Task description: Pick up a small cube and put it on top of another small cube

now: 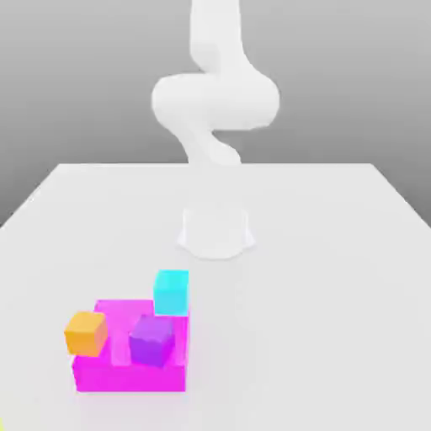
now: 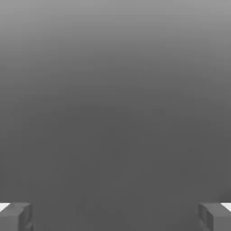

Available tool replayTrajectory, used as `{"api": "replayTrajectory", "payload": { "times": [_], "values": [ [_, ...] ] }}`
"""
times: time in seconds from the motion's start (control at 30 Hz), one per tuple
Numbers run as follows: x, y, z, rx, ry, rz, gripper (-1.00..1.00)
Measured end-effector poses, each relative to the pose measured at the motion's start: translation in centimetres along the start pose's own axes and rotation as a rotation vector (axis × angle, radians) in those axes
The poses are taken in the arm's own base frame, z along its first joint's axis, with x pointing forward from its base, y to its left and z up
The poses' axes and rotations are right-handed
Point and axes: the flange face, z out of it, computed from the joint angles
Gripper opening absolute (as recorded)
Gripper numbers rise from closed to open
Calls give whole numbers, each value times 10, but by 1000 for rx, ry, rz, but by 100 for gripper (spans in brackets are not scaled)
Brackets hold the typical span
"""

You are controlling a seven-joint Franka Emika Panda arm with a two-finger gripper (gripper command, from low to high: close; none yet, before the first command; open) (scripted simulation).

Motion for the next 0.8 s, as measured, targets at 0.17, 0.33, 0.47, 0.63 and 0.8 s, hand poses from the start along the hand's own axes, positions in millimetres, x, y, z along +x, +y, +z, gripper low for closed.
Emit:
{"api": "replayTrajectory", "payload": {
  "times": [0.17, 0.33, 0.47, 0.63, 0.8],
  "values": [
    [31, 14, 79, -123, -33, 128, 0],
    [57, 43, 156, -239, -63, 258, 0],
    [73, 77, 217, -329, -86, 364, 0],
    [91, 137, 290, -443, -110, 510, 0],
    [91, 200, 359, -548, -142, 643, 0]
  ]
}}
